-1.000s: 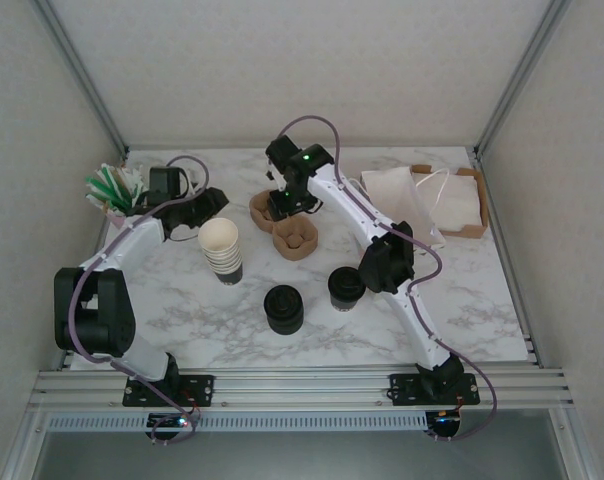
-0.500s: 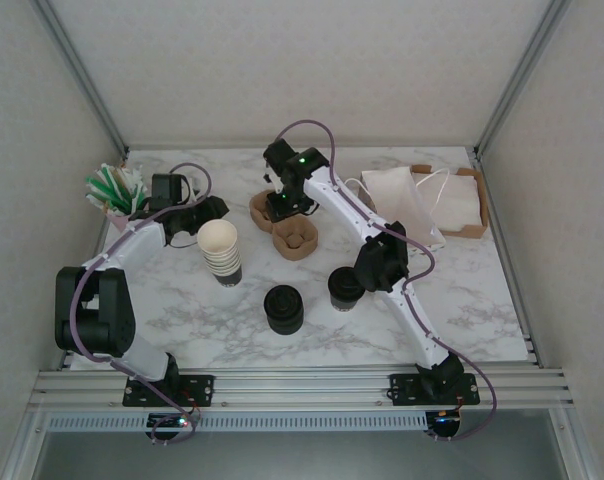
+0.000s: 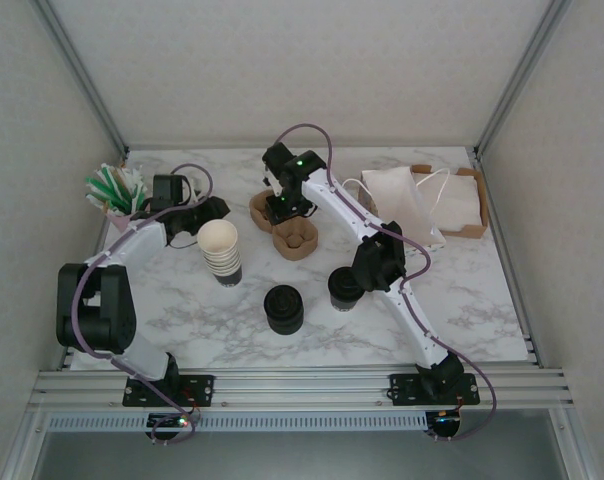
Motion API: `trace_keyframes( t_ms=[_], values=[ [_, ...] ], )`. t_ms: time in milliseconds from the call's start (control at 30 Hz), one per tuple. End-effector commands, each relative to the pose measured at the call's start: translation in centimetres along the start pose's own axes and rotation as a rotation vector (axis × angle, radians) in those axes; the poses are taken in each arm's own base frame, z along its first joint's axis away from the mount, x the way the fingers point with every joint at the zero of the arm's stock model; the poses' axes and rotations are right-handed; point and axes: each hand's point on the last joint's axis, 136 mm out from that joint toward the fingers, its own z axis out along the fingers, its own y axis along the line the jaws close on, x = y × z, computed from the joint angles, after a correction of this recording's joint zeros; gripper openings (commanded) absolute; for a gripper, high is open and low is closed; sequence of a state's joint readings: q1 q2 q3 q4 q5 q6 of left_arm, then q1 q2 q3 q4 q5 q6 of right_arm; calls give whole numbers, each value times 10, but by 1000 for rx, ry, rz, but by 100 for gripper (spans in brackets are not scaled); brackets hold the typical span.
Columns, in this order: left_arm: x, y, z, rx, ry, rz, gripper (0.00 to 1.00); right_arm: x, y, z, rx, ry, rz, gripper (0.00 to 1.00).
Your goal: Pack the takeout coffee
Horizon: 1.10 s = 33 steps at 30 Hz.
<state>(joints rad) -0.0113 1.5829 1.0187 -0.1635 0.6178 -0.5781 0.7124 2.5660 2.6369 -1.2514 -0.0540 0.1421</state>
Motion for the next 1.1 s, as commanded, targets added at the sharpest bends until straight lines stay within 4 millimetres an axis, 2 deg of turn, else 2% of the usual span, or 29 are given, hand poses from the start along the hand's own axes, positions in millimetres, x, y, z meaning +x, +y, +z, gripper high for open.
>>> trace_keyframes(
  t_ms=[0,400,700,867,1067],
  values=[
    [6,4,7,9,23,16,34,-4,4,3,-12,-9,0,46],
    [13,4,19,11,46,17,34,-1,-2,6,19,3,-6,47],
    [10,6,19,2,25,11,35,-2,-1,4,19,-1,-11,42],
    [11,7,25,24,39,-3,39,-1,-1,4,17,0,-14,48],
    [9,3,33,63,55,-18,40,1,0,6,19,8,-19,46]
  ],
)
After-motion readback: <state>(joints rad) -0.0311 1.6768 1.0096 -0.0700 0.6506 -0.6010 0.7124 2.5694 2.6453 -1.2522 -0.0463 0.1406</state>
